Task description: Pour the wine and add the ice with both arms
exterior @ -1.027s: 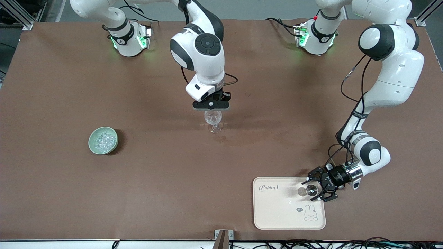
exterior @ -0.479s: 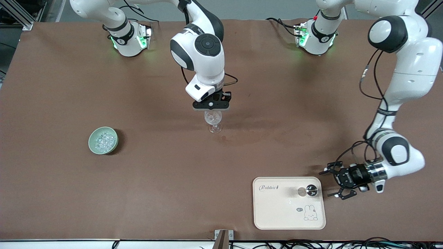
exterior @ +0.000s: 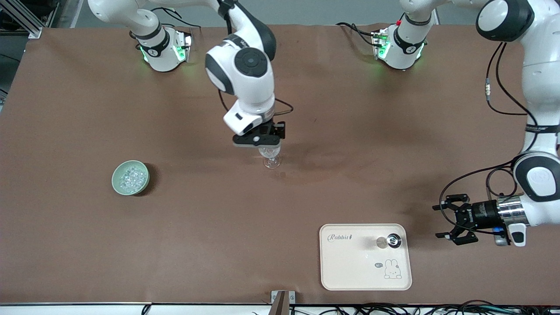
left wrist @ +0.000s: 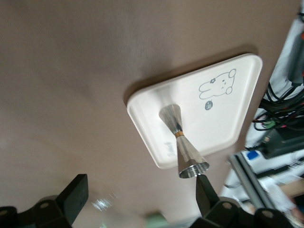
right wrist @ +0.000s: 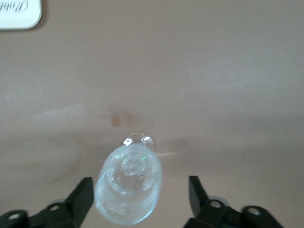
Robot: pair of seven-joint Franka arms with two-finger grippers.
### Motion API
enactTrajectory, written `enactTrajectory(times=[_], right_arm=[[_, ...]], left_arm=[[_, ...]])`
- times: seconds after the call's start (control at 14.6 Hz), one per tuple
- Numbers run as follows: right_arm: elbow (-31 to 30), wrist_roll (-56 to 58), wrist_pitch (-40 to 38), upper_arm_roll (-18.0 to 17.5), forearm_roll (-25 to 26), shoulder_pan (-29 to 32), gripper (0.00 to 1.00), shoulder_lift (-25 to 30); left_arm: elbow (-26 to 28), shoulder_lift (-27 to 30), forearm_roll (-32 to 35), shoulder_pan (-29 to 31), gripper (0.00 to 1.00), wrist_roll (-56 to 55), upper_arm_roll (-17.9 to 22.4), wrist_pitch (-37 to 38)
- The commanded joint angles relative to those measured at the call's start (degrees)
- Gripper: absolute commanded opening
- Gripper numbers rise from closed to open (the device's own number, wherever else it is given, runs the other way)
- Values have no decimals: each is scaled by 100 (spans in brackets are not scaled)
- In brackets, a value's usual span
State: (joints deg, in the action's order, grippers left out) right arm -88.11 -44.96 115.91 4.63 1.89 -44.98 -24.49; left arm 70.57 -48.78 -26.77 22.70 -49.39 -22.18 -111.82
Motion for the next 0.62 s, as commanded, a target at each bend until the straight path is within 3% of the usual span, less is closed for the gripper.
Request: enactTrajectory(times=[0.0, 0.41, 0.55], right_arm=[[-110, 399, -384, -85, 40, 655, 100, 646], [-101, 1673, -939, -50, 66, 2149, 100, 1517], [-84, 2042, -1070, -50, 66, 2790, 100, 1710]], left_arm=[[158, 518, 1030, -116, 100, 34, -119, 46], [203, 1125, 4096, -134, 100, 96, -1128, 668], [211, 1353, 4723, -125, 100, 210, -1472, 1002]])
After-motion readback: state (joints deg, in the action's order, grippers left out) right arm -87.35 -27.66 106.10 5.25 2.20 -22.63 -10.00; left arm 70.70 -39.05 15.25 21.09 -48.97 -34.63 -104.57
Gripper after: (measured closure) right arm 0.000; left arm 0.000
